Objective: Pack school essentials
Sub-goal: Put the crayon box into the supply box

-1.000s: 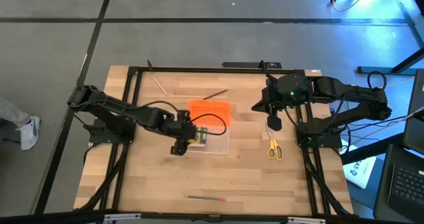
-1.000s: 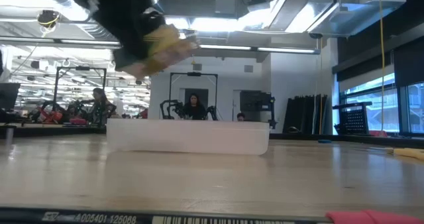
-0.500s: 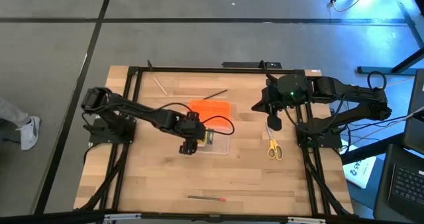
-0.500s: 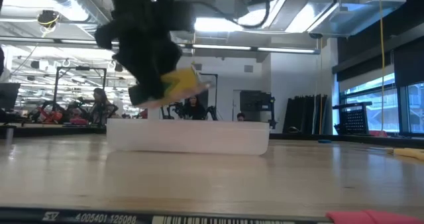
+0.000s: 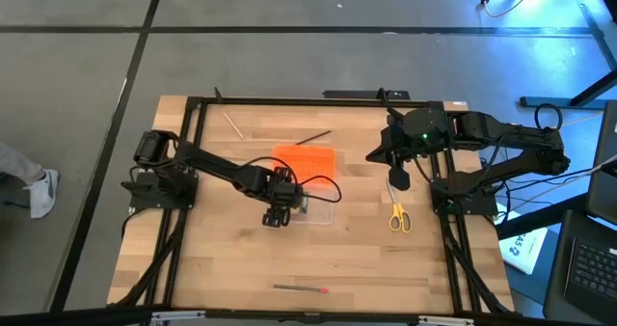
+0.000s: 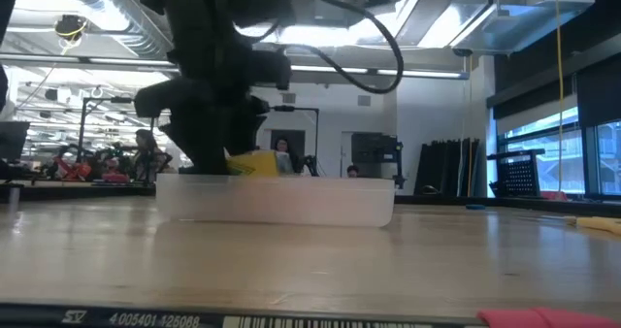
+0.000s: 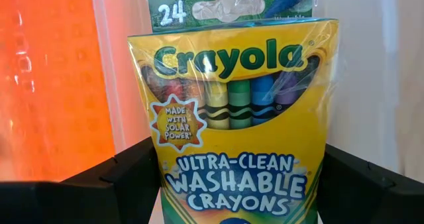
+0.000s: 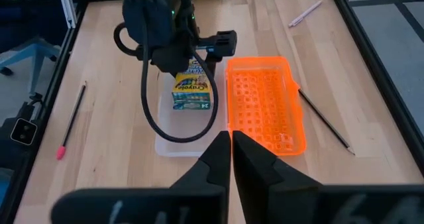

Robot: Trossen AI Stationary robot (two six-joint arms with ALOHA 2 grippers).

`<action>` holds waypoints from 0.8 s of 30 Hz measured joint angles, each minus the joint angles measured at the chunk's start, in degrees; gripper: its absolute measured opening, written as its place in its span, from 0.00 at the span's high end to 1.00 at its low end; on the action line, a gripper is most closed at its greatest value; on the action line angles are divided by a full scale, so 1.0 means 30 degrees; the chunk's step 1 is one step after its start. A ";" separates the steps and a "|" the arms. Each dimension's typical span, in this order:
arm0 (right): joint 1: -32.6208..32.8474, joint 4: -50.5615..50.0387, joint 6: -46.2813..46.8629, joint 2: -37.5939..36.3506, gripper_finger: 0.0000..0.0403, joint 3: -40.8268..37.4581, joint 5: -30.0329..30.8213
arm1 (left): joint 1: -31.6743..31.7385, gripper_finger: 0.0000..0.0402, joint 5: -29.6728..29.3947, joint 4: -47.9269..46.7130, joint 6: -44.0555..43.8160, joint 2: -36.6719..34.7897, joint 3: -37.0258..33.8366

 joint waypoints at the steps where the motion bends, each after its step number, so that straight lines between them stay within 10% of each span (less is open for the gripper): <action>1: 0.0000 0.0007 0.0000 0.0002 0.95 -0.0002 0.0000 | 0.0001 0.22 -0.0005 0.0029 0.0074 0.0085 0.0000; 24: 0.0006 0.0007 0.0011 0.0007 0.95 -0.0007 0.0000 | 0.0533 0.22 -0.0003 0.0082 0.0096 0.0319 0.0000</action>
